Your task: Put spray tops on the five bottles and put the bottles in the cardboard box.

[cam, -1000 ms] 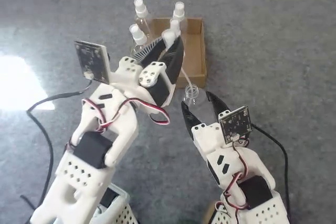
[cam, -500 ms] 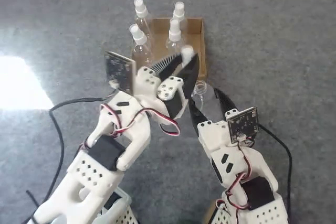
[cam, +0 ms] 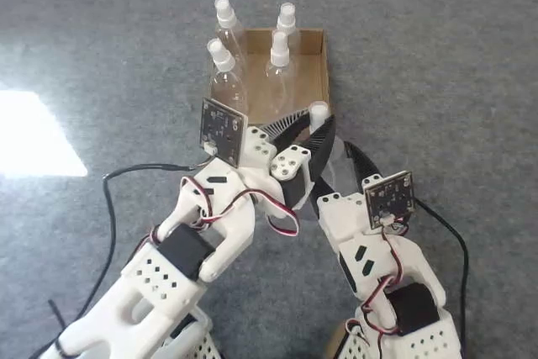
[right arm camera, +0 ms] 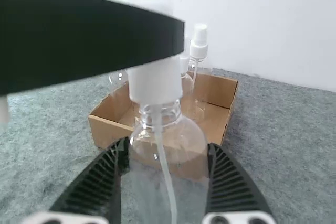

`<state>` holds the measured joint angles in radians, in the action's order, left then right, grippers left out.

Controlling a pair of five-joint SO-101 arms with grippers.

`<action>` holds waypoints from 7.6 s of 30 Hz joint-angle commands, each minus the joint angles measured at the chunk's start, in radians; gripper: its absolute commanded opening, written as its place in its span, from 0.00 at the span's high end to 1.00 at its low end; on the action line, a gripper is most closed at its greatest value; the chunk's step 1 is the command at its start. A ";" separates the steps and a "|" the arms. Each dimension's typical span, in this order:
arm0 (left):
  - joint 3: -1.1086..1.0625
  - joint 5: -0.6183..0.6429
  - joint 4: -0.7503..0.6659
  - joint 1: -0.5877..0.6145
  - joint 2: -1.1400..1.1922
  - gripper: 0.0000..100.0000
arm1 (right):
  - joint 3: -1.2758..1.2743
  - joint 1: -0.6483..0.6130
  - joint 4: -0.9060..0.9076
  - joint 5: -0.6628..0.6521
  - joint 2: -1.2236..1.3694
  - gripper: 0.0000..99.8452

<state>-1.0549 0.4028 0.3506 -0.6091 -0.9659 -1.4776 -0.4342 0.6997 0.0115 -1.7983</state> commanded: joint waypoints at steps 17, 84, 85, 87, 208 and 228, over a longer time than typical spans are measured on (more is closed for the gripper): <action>-0.002 -0.043 -0.029 0.009 -0.021 0.99 | 0.023 0.016 -0.013 -0.038 -0.021 0.99; 0.027 -0.098 0.592 0.410 -0.589 0.76 | 0.026 0.022 -0.196 -0.034 -0.016 0.99; -0.005 -0.098 0.592 0.420 -0.624 0.76 | 0.026 0.021 -0.200 -0.034 -0.016 0.99; -0.062 -0.098 0.600 0.440 -0.692 0.76 | 0.044 0.018 -0.199 -0.034 -0.010 0.99; -0.208 -0.037 0.615 0.812 -0.856 0.76 | 0.913 0.099 -0.200 0.041 1.194 0.99; -0.194 -0.035 0.615 0.882 -0.856 0.79 | 1.020 0.111 -0.306 0.048 1.547 0.99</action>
<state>-1.3019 0.3506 0.9674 0.2670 -1.8021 -0.5294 -0.3345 0.4219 0.0698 -0.2593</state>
